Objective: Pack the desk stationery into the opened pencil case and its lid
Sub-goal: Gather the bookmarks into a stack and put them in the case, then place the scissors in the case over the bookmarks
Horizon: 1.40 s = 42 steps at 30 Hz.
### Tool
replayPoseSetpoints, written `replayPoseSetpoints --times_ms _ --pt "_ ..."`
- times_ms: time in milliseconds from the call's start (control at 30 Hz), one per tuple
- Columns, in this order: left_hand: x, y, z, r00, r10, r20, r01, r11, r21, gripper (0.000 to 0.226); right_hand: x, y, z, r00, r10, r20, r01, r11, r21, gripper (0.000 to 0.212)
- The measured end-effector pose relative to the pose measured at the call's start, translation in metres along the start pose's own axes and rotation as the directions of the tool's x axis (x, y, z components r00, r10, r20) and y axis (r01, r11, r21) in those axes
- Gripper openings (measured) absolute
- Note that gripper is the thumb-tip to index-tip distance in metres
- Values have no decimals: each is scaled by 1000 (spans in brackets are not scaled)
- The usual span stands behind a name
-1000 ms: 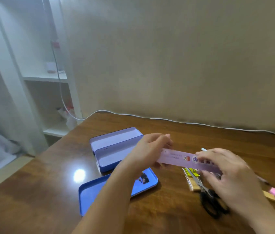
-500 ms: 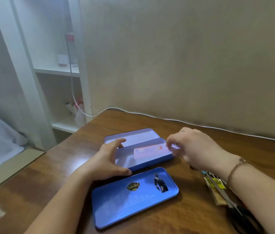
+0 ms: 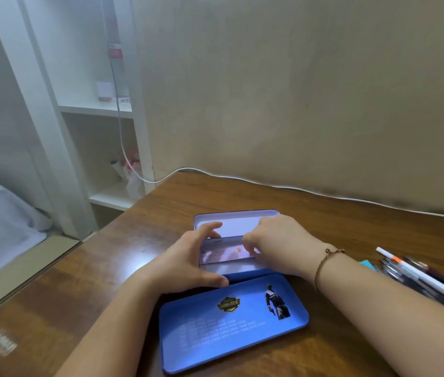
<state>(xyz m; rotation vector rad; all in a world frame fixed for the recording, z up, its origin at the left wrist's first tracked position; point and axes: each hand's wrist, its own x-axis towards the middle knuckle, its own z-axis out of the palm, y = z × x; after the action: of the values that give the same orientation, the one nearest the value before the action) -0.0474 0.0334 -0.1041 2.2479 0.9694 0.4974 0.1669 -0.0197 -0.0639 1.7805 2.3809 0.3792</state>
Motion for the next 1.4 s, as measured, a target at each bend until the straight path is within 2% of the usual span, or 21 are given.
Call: replayPoseSetpoints --times_ms 100,267,400,467,567,633,800,867,933,1000,1100,1167,1300,1400 --pt "1 -2 1 1000 13 -9 -13 1000 -5 105 2 -5 3 999 -21 41 22 999 -26 28" --pt "1 -4 2 999 30 -24 -30 1000 11 100 0 -7 5 996 86 0 -85 987 -139 20" --pt "1 -2 2 999 38 -27 -38 999 10 98 -4 -3 7 989 140 -42 -142 988 -64 15" --pt "-1 -1 2 999 48 -24 -47 999 20 96 -14 2 2 978 185 -93 -182 982 40 19" --pt "-2 0 3 997 71 -11 -71 996 45 94 -51 25 -12 888 406 -216 -320 883 345 19" --pt "-2 -1 3 997 78 9 -78 996 43 92 -91 49 -14 809 548 -211 -416 788 454 11" --pt "-1 4 6 989 128 73 -133 989 67 83 -193 81 -6 670 741 -48 -644 612 459 7" --pt "-2 6 10 988 138 65 -144 986 85 79 -220 85 -1 616 788 -24 -683 549 483 9" --pt "-3 7 12 993 108 45 -111 991 78 87 -237 87 4 577 816 -19 -694 502 516 13" --pt "-6 11 13 996 77 42 -81 992 92 101 -244 85 5 592 805 18 -690 495 528 15" --pt "-12 25 18 996 64 64 -74 985 156 108 -243 69 1 707 704 60 -618 575 537 12" --pt "-14 35 23 995 54 87 -69 983 171 110 -237 54 -2 755 652 66 -593 636 494 14" --pt "-18 53 29 992 39 122 -64 975 211 109 -217 26 0 740 662 117 -661 683 311 43" --pt "-21 64 29 988 29 151 -67 963 259 107 -211 21 -4 707 682 184 -702 649 293 38"
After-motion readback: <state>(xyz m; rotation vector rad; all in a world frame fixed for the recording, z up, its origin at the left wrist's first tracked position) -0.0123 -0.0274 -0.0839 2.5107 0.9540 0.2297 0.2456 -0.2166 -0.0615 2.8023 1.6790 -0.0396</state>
